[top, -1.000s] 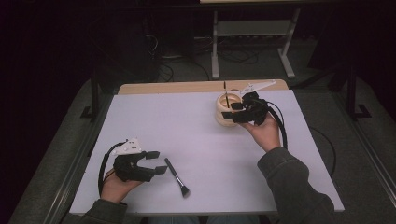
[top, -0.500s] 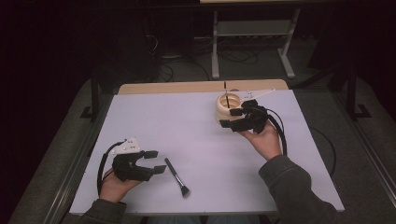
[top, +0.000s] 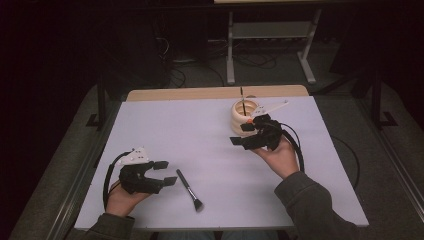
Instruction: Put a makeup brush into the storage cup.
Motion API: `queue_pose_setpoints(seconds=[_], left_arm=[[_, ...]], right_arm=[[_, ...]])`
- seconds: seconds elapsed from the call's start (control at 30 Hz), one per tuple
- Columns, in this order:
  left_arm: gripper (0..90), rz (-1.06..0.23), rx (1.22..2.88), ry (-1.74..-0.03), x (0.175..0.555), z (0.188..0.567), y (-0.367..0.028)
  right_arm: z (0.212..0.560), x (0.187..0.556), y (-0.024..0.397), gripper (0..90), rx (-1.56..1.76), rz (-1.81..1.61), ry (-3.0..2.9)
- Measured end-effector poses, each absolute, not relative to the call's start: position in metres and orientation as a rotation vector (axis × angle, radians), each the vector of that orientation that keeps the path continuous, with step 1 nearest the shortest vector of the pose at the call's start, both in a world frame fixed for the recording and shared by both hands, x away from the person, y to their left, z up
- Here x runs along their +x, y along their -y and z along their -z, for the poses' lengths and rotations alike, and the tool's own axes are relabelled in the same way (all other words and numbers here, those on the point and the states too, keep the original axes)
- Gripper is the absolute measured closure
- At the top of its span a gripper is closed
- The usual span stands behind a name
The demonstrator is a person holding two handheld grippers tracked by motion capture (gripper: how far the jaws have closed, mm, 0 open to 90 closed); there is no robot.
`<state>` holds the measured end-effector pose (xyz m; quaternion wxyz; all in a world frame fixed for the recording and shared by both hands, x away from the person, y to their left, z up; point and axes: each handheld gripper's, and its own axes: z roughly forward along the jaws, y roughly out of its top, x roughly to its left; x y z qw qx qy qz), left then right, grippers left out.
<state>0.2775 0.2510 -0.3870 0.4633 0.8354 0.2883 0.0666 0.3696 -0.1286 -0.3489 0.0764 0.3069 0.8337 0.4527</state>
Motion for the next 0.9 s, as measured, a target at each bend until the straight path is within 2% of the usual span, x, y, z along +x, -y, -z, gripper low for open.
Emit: queue_pose_setpoints(seconds=[0.9], left_arm=[[32.6, -0.172, 2.037, -0.719, 0.277, 0.385, -0.255]], right_arm=[[0.350, 0.350, 0.109, 32.2, 0.877, -1.387, -2.565]])
